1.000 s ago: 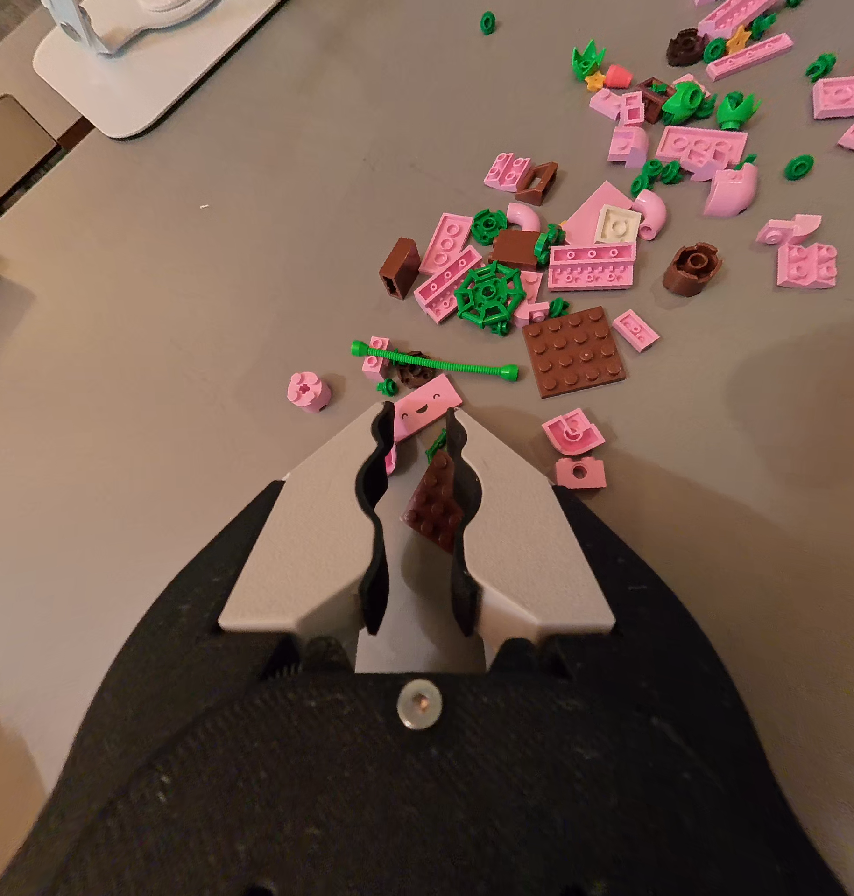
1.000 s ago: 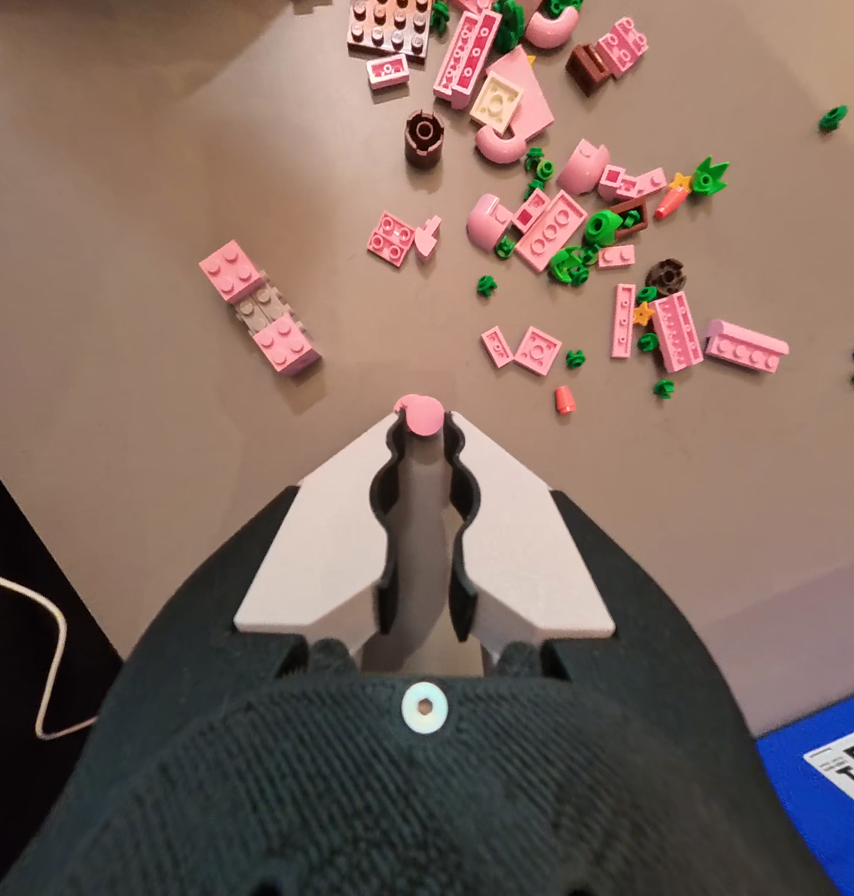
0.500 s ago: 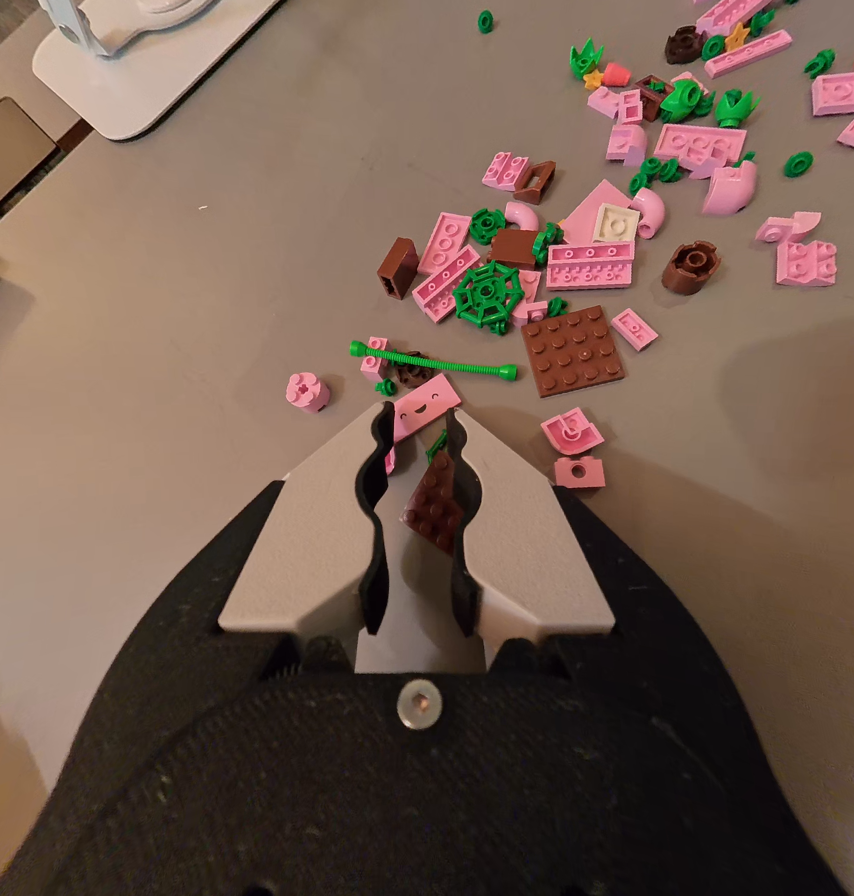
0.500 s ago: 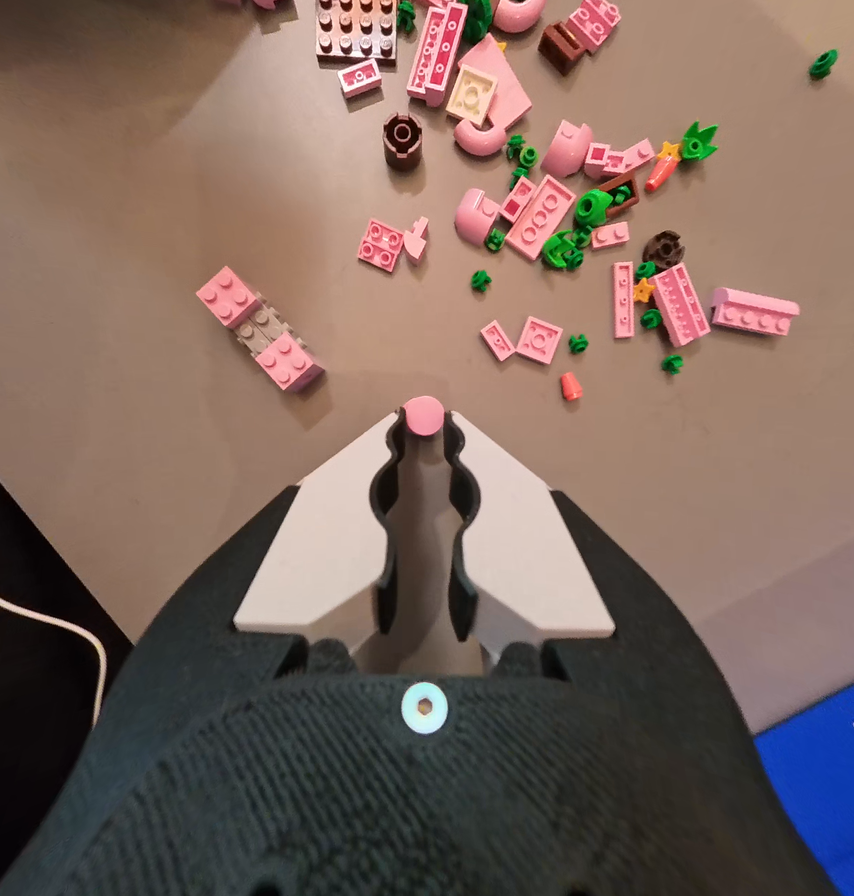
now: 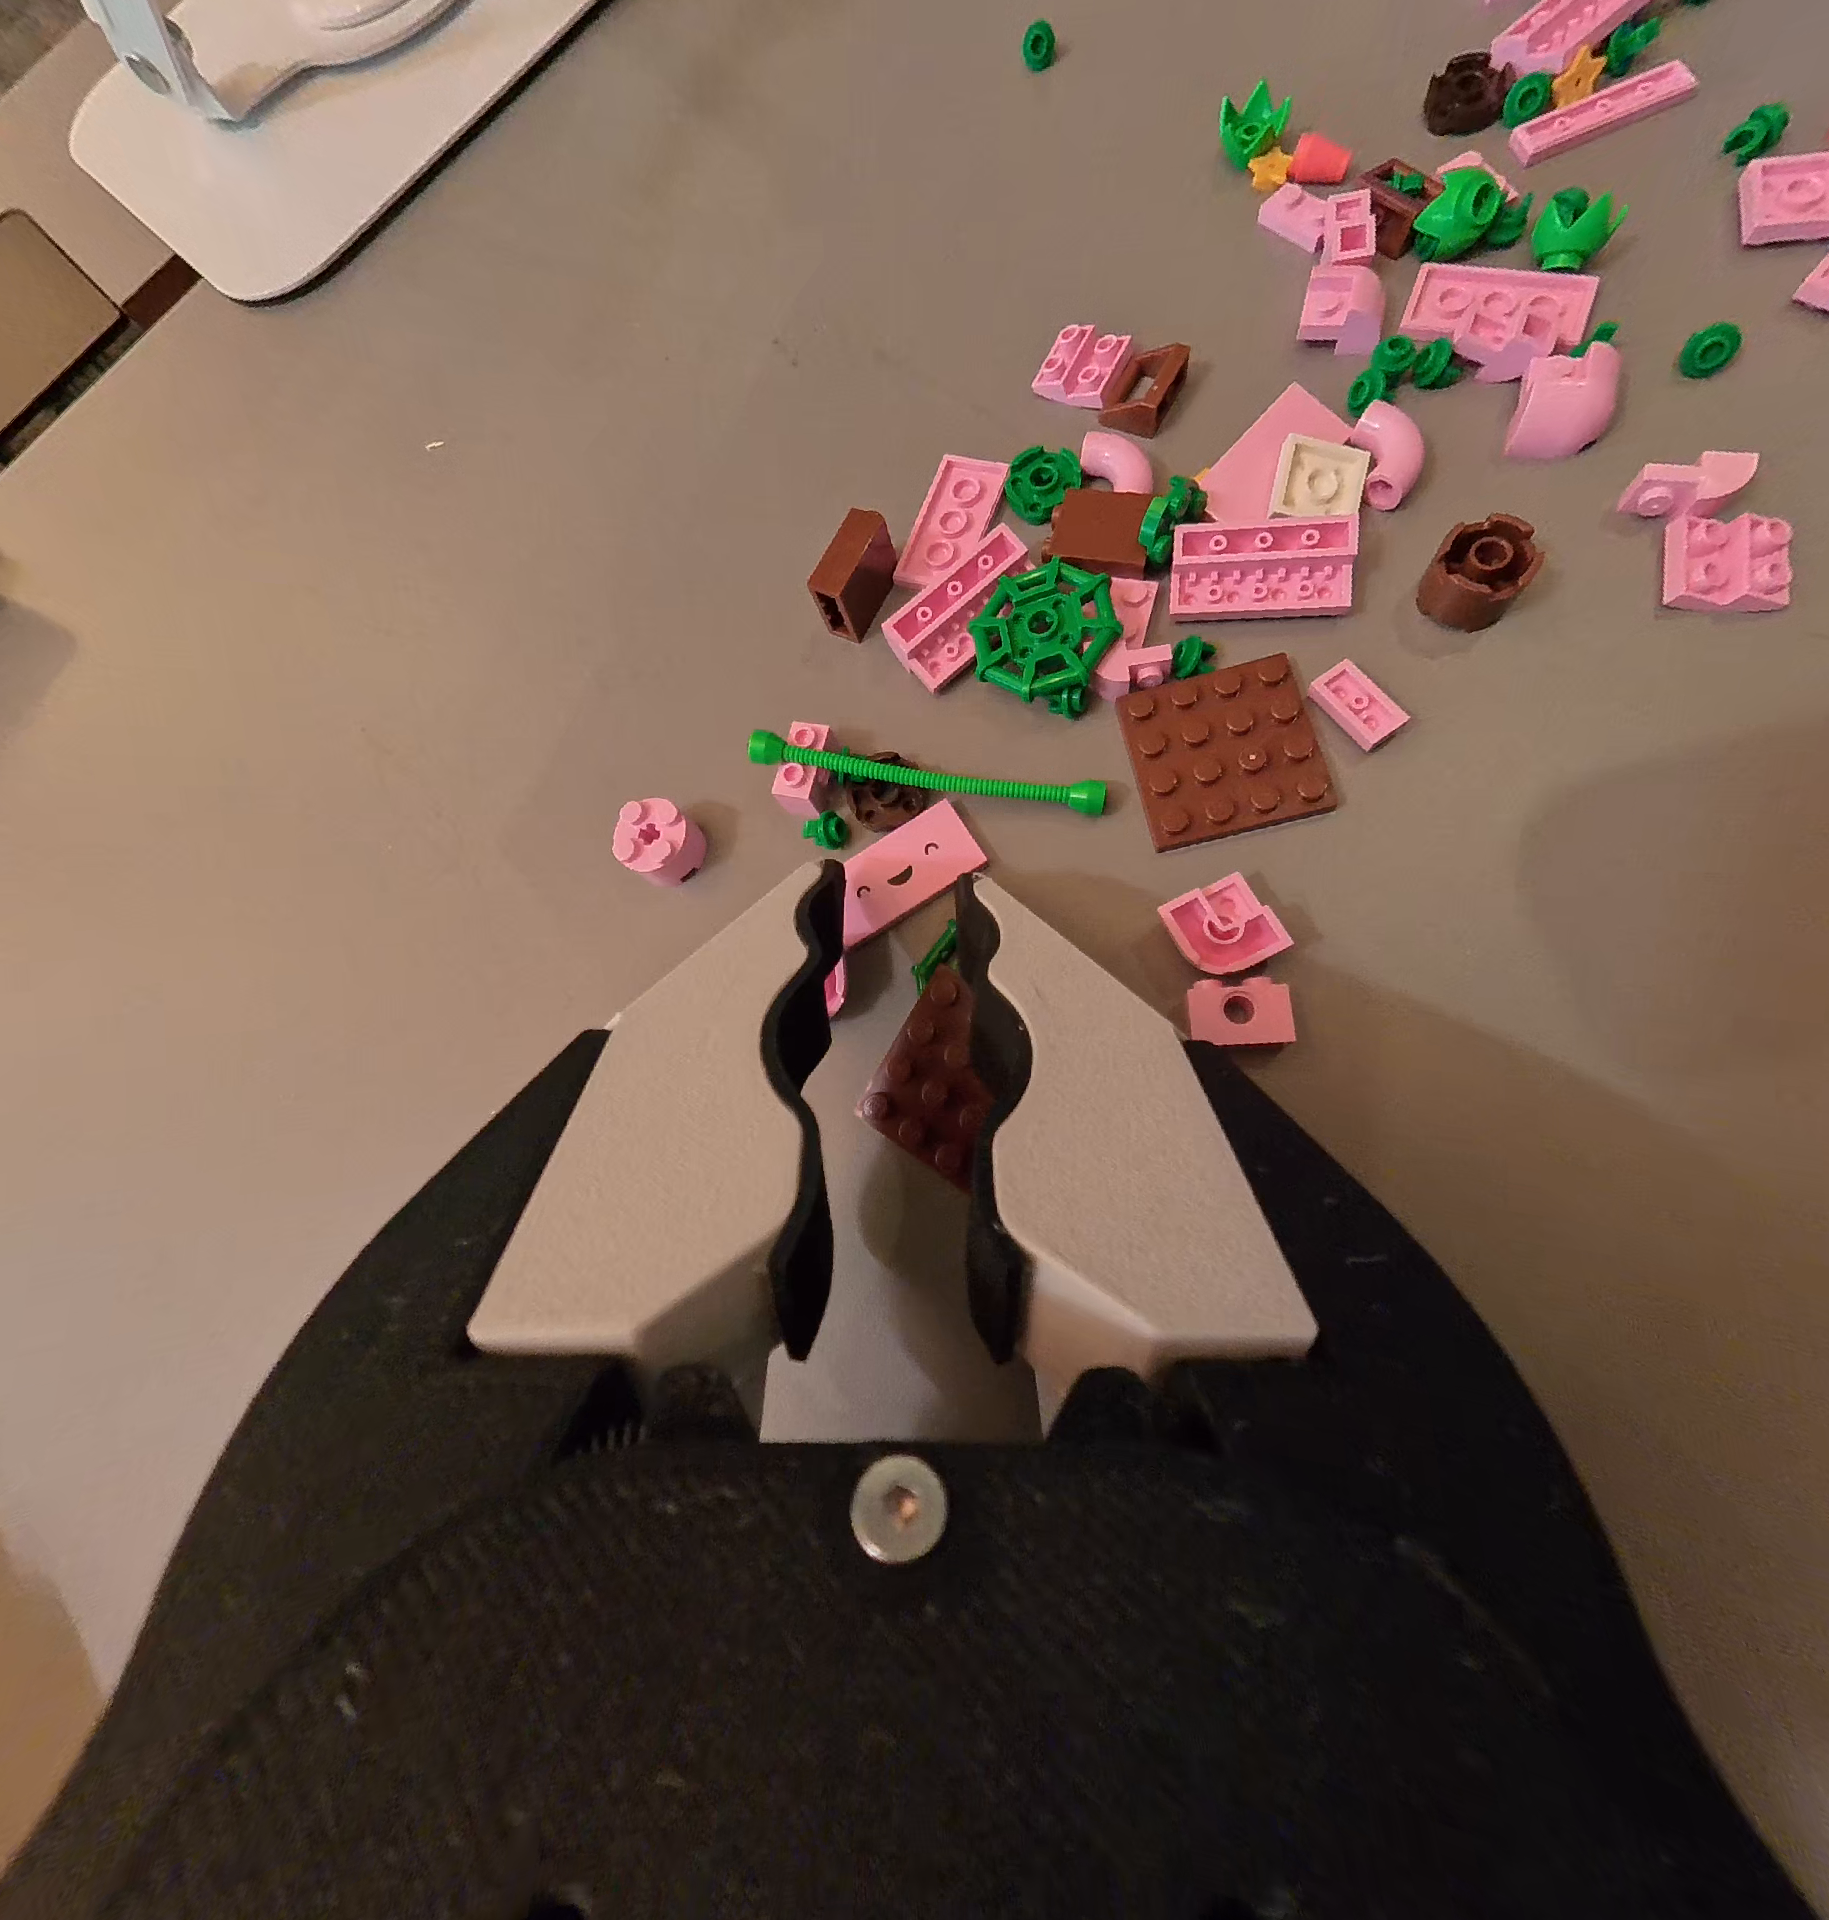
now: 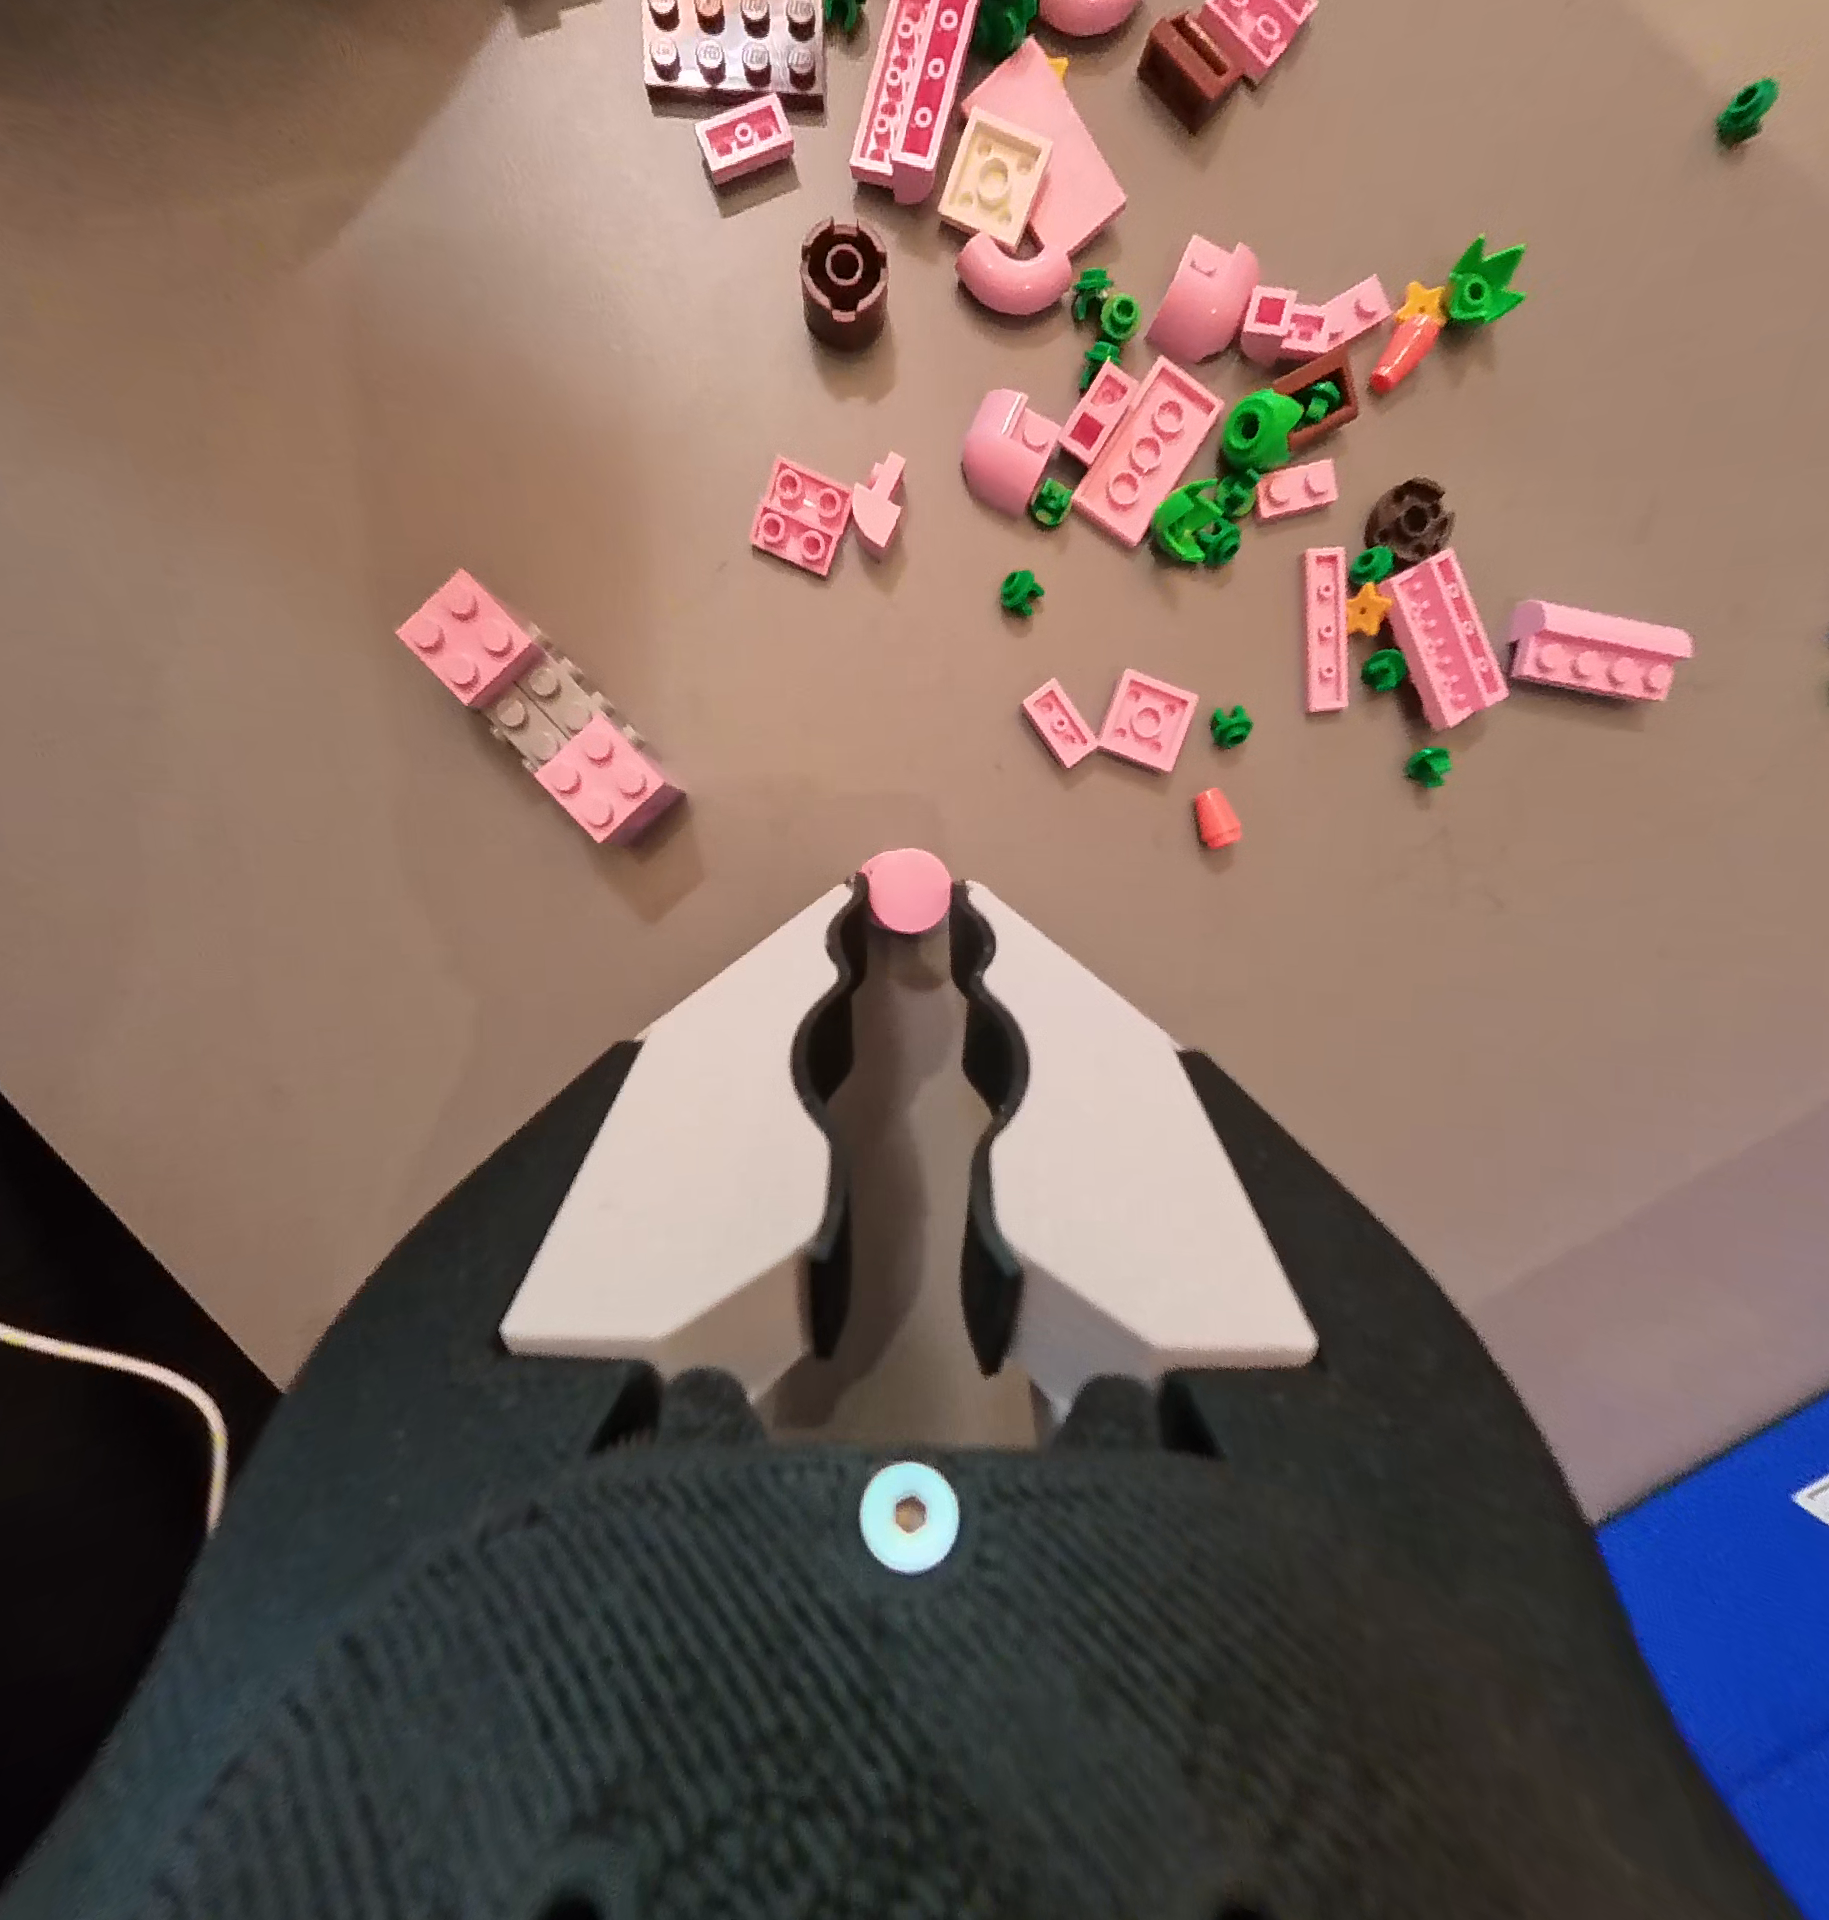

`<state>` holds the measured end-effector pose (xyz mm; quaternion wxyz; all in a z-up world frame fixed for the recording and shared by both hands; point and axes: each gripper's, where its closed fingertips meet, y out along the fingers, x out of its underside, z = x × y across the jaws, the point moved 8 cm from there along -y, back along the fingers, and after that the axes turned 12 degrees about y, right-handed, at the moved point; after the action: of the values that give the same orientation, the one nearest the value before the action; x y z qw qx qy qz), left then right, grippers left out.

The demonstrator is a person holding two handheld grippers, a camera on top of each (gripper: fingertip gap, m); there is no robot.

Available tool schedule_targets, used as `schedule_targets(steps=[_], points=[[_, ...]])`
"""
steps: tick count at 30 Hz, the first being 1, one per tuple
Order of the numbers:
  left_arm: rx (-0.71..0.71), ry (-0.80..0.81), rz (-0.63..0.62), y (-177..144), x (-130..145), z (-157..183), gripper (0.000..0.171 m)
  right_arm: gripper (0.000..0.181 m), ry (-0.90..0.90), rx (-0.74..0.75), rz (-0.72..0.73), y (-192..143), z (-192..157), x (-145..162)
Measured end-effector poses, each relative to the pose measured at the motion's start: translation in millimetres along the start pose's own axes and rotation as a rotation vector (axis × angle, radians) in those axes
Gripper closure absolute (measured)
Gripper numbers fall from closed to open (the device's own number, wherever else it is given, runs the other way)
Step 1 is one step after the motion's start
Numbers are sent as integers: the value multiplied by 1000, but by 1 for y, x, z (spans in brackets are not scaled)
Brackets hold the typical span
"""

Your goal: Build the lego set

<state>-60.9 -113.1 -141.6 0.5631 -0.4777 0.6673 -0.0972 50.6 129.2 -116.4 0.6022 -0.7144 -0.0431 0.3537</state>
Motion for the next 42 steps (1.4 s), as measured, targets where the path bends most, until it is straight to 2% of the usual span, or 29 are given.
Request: schedule_targets(steps=[16,23,31,37,42], points=[[0,2,0,0,0,0,152,167,-25,60,-17,-2,-6,-1],[-1,5,1,0,0,1,152,167,-9,5,-12,-3,-10,7],[-9,-13,2,0,0,-1,152,167,-16,75,1,-6,5,17],[-13,-8,-6,0,0,-1,152,167,-59,59,49,-11,9,14],[-14,-5,-6,0,0,-1,152,167,-76,-9,25,-11,4,3]])
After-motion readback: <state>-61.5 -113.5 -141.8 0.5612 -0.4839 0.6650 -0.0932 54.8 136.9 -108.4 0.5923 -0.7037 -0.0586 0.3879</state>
